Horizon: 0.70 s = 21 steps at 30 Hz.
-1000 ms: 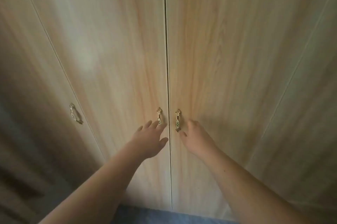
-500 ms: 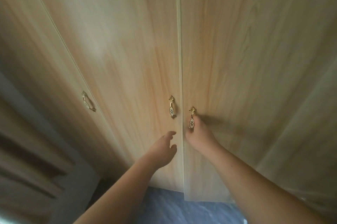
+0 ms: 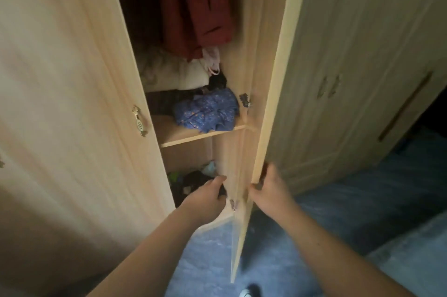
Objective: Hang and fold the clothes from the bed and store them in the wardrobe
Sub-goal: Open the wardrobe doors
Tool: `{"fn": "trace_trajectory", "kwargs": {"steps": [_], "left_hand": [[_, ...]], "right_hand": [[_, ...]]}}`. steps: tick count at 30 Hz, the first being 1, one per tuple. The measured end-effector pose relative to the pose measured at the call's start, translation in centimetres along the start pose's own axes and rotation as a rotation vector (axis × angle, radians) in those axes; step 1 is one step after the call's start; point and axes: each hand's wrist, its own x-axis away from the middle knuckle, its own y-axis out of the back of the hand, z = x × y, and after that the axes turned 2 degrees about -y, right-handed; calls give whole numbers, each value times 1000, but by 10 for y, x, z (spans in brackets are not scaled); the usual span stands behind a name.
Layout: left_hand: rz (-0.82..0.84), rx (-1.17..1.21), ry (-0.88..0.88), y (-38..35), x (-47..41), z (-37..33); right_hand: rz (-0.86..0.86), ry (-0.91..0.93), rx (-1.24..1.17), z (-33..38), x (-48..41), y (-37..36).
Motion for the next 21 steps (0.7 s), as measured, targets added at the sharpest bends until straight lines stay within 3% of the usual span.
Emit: {"fn": "trace_trajectory", "kwargs": {"steps": [9, 13, 16, 21], "left_hand": [[-34, -170, -203, 13, -35, -68], [-72, -209, -187, 31, -37, -61], [-94, -256, -162, 45, -30, -42], [-186, -330, -60, 70, 3, 11]], "right_hand": [[-92, -302, 68, -35, 0, 104], [-65, -247, 128, -29, 31, 100], [12, -191, 389, -8, 35, 84], [31, 118, 587, 37, 10, 20]]}}
